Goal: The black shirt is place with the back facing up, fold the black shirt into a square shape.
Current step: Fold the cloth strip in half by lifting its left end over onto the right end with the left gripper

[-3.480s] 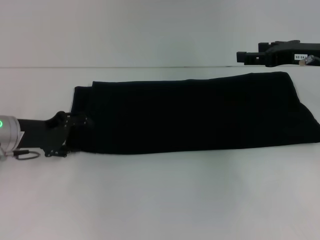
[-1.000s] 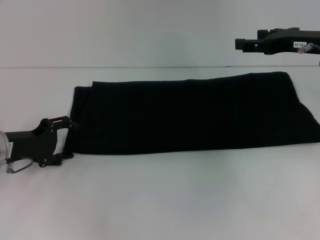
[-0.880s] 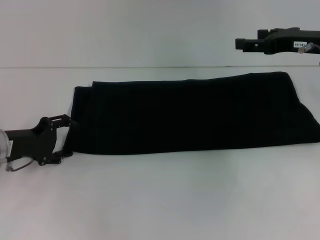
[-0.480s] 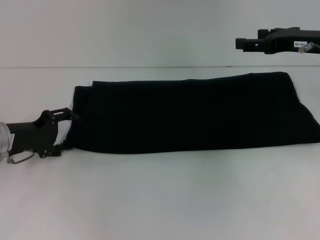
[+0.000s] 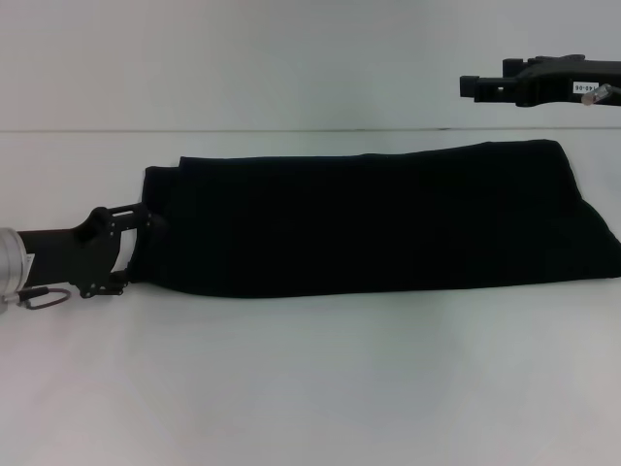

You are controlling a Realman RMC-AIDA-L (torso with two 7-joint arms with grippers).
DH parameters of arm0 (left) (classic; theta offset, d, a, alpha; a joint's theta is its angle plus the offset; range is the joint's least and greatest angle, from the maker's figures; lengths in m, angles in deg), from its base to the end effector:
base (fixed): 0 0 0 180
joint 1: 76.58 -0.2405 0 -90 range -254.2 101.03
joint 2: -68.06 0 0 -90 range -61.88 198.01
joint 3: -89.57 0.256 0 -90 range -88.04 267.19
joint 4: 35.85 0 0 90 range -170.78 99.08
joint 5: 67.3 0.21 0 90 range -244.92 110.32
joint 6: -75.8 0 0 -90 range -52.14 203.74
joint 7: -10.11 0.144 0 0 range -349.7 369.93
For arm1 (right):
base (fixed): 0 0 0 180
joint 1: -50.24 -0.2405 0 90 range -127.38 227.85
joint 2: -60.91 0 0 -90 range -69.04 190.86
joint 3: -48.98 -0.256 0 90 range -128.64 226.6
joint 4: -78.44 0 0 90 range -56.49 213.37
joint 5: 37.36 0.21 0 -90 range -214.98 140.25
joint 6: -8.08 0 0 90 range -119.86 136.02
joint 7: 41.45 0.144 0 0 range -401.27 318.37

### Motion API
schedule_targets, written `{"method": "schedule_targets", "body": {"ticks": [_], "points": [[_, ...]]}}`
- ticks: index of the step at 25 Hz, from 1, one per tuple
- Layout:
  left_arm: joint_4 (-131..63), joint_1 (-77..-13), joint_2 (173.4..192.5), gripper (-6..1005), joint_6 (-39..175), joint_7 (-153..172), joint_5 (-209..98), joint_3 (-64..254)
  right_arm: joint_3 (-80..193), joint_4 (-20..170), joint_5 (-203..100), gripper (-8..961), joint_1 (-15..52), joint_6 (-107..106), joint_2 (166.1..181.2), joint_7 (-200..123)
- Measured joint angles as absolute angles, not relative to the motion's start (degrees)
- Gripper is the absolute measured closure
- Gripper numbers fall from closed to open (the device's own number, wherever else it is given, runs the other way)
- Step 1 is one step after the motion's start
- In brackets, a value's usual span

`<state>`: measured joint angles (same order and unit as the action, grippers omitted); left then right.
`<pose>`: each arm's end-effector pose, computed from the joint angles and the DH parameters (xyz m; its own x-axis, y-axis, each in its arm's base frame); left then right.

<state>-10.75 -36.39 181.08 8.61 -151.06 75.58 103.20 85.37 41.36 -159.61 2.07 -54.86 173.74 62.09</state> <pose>-0.3273 0.3836 0.0265 -0.4972 0.7161 0.4899 0.8676 0.4161 0.2725 0.2101 0.4648 0.0633 0.7398 -0.4266 -0.5203 -0.6573 -0.6234 -0.4235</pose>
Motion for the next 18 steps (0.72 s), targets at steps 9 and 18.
{"method": "schedule_targets", "body": {"ticks": [9,18], "points": [[-10.7,-36.6,181.01,155,8.0,-147.5,75.8,103.4,85.4,41.4,-159.6,69,1.8,-54.8,173.77,62.1],[-10.7,-37.4,181.27,361,7.7,-145.9,76.0,104.4,85.6,41.4,-159.6,69,1.7,-54.8,173.83,62.1]]}}
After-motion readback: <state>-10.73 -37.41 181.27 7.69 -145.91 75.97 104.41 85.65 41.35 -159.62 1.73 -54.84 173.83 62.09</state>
